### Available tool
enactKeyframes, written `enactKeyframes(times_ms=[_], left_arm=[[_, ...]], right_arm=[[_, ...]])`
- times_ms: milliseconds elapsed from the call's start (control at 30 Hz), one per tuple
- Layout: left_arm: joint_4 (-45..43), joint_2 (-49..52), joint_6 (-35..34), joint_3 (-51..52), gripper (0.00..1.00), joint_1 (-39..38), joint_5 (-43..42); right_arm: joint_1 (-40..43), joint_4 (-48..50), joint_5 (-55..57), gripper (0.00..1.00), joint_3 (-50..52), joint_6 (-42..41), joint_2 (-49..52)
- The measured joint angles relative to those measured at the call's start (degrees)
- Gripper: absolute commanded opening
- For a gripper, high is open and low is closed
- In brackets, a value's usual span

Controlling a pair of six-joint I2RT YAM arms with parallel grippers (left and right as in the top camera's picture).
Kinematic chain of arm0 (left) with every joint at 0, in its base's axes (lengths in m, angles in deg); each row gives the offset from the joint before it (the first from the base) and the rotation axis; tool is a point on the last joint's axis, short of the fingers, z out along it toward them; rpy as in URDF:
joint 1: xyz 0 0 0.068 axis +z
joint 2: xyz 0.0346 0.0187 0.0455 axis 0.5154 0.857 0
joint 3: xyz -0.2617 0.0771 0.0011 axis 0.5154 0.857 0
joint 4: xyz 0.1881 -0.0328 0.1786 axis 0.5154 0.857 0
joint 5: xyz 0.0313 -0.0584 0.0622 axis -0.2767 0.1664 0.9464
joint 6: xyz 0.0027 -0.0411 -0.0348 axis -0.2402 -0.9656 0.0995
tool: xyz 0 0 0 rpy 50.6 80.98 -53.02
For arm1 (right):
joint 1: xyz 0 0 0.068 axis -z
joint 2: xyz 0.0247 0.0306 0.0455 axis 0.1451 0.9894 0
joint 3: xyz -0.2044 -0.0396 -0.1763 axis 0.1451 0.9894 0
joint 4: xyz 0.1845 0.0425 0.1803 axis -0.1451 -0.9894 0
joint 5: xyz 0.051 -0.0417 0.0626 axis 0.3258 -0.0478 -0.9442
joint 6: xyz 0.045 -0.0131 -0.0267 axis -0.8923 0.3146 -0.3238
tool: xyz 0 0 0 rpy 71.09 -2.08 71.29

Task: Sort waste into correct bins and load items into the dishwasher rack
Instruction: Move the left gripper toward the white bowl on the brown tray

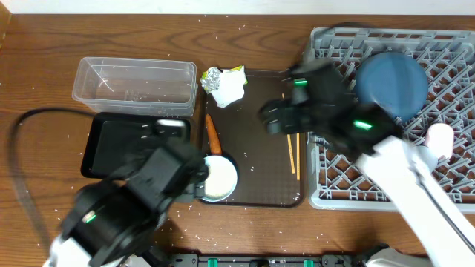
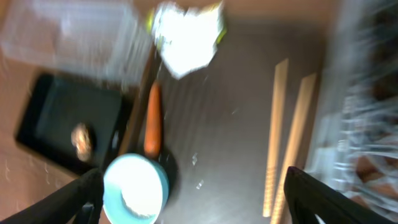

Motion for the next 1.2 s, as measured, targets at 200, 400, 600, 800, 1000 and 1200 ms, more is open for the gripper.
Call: enactKeyframes(times_ms=[200, 400, 600, 800, 1000, 1200], left_arm=[[-9.6, 8.5, 4.0, 7.8, 0.73, -0.4, -13.1], [-17.7, 20.0, 6.0, 16.1, 0.48, -4.5, -20.6], [-20.3, 28.0, 5.6, 16.4, 0.44, -7.2, -19.4], [-22.4, 34.6, 5.6, 16.4, 0.4, -7.1, -17.4], [-24.7, 39.9, 5.2, 16.4, 0.21, -7.1, -16.9], [-27.0, 41.5, 5.2, 16.4, 0.06, -7.1, -16.5]], right_arm=[[6.1, -4.4, 1.9, 0.9, -0.1, -0.8, -11.4], [10.3, -10.3, 3.4, 0.95, -0.1, -1.0, -15.6], [11.1, -13.2, 4.1, 0.95, -0.1, -0.5, -14.9], [11.1, -13.6, 4.3, 0.96, -0.1, -0.3, -13.1], [11.1, -13.7, 4.3, 0.97, -0.1, -0.3, -12.7], [11.1, -14.3, 4.3, 0.97, -0.1, 0.2, -12.7]])
